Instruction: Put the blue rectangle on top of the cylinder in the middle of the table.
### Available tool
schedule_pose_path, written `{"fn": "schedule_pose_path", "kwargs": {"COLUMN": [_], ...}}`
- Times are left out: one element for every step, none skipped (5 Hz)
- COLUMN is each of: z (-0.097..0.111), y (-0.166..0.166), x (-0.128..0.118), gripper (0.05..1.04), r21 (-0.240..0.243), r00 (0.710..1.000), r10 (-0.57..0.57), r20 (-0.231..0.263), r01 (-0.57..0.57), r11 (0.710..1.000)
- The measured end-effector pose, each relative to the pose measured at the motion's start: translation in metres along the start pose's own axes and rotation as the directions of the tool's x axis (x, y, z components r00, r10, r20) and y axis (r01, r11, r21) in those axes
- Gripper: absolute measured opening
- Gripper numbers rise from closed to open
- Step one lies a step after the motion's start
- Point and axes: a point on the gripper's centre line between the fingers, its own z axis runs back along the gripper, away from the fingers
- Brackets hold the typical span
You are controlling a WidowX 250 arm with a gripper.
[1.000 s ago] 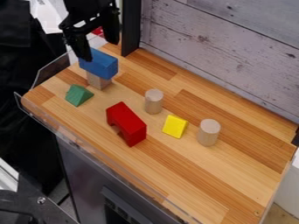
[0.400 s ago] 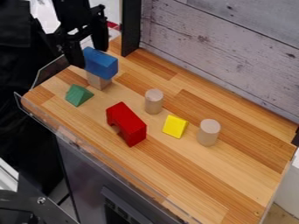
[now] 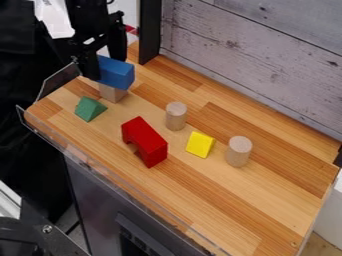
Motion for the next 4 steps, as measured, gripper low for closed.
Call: {"fn": "schedule_pose_path", "kwargs": {"z": [-0.0073, -0.0087, -0.0099, -0.004], "y": [-0.002, -0.0041, -0.0032, 0.0009], "x": [-0.0034, -0.0062, -0.0083, -0.0098], "gripper": [0.948, 0.667, 0.566, 0.565], "r21": [0.013, 0.007, -0.001, -0.013], "r00": [1.0, 1.0, 1.0, 1.0], "r10": [-0.015, -0.018, -0.012, -0.014], "r20": [0.006, 0.011, 0.007, 0.019], "r01": [0.015, 0.018, 0.012, 0.014], "r11": [1.0, 1.0, 1.0, 1.0]}}
